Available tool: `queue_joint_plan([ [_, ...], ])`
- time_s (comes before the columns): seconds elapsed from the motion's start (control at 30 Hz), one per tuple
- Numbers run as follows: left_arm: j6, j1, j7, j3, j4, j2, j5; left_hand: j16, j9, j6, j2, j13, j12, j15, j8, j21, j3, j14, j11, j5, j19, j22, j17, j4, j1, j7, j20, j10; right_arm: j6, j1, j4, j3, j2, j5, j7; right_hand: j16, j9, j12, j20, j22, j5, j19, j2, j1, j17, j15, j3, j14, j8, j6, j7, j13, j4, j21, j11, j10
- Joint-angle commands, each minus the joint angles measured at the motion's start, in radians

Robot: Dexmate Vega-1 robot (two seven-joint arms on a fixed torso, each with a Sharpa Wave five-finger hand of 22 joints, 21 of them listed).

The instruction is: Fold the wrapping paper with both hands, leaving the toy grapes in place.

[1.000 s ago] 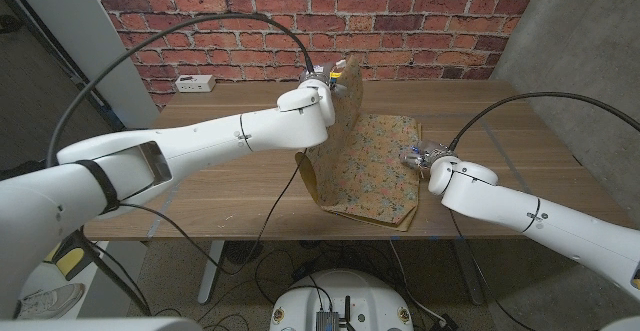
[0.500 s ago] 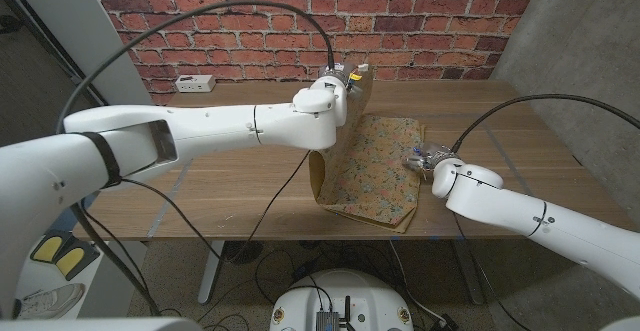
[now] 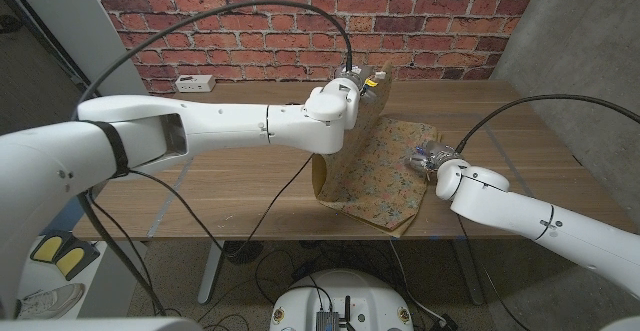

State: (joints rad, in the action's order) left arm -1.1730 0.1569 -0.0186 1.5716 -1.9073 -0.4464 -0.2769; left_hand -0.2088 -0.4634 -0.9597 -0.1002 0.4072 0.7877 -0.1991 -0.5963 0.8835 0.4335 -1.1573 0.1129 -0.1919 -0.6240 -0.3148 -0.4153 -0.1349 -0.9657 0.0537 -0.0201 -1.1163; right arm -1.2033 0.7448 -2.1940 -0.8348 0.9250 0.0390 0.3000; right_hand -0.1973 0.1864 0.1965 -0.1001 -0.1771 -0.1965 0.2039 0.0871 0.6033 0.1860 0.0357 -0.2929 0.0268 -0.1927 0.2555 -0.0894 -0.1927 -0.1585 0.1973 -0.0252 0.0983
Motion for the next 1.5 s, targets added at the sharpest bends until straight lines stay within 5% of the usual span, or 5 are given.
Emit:
queue_joint_plan([
  [0.03,0.127,-0.041,0.082,-0.022,0.022,0.009,-0.098,0.012,0.011,0.005,-0.006,-0.016,-0.017,0.0,0.008,0.007,0.011,0.037,0.012,-0.001,0.018,0.007,0.014,-0.002,0.005,0.0,0.002,0.022,-0.01,0.01,-0.009,0.015,0.008,0.0,0.002,-0.006,0.002,0.002,-0.002,0.0,-0.005,0.009,-0.007,0.001,0.001,-0.001,0.001,0.008,0.0,0.004,0.001,-0.002,-0.004,0.006,0.004,0.003],
  [0.7,0.34,-0.161,0.226,-0.113,0.096,0.048,-0.332,0.009,0.045,0.042,-0.008,-0.021,-0.043,0.001,0.045,0.024,0.019,0.073,0.019,-0.001,0.057,0.029,0.026,-0.01,0.004,-0.012,0.002,0.057,-0.089,0.063,-0.062,0.084,0.007,-0.007,0.093,-0.003,0.001,0.003,0.003,0.001,-0.002,0.011,0.04,0.089,0.0,0.005,-0.056,0.01,-0.002,0.008,-0.002,-0.001,-0.02,0.004,-0.003,0.008],
  [0.93,0.423,-0.229,0.273,-0.199,0.113,0.053,-0.352,0.029,0.077,0.136,0.0,-0.056,-0.107,0.019,0.114,0.017,0.021,0.171,0.026,0.001,0.121,0.053,0.069,-0.006,0.027,-0.015,0.03,0.136,-0.16,0.076,-0.096,0.105,0.008,-0.02,0.147,-0.002,0.001,0.004,-0.001,0.001,0.003,-0.014,0.029,0.106,-0.002,0.005,-0.061,0.011,-0.002,0.012,-0.005,-0.001,-0.022,-0.006,-0.01,0.014],
  [1.17,0.568,-0.294,0.311,-0.302,0.129,0.049,-0.297,0.012,0.141,0.308,0.009,-0.104,-0.209,0.039,0.243,-0.012,0.028,0.236,0.007,0.001,0.201,0.103,0.126,-0.002,0.066,-0.054,0.065,0.258,-0.193,0.096,-0.127,0.135,0.015,-0.021,0.192,0.003,0.001,0.004,-0.026,0.0,0.01,-0.081,0.004,0.119,-0.002,0.008,-0.059,0.003,-0.001,0.014,-0.012,-0.001,-0.016,-0.021,-0.016,0.017],
  [1.5,0.732,-0.391,0.282,-0.426,0.113,0.032,-0.254,0.0,0.201,0.491,0.026,-0.132,-0.303,0.064,0.351,-0.03,-0.001,0.276,-0.007,0.008,0.223,0.129,0.163,0.033,0.161,-0.089,0.084,0.341,-0.193,0.128,-0.145,0.172,0.03,-0.014,0.251,-0.002,0.002,0.002,-0.015,0.0,0.006,-0.008,0.008,0.141,-0.002,0.012,-0.069,0.014,-0.001,0.014,-0.014,-0.001,-0.014,0.012,-0.017,0.015],
])
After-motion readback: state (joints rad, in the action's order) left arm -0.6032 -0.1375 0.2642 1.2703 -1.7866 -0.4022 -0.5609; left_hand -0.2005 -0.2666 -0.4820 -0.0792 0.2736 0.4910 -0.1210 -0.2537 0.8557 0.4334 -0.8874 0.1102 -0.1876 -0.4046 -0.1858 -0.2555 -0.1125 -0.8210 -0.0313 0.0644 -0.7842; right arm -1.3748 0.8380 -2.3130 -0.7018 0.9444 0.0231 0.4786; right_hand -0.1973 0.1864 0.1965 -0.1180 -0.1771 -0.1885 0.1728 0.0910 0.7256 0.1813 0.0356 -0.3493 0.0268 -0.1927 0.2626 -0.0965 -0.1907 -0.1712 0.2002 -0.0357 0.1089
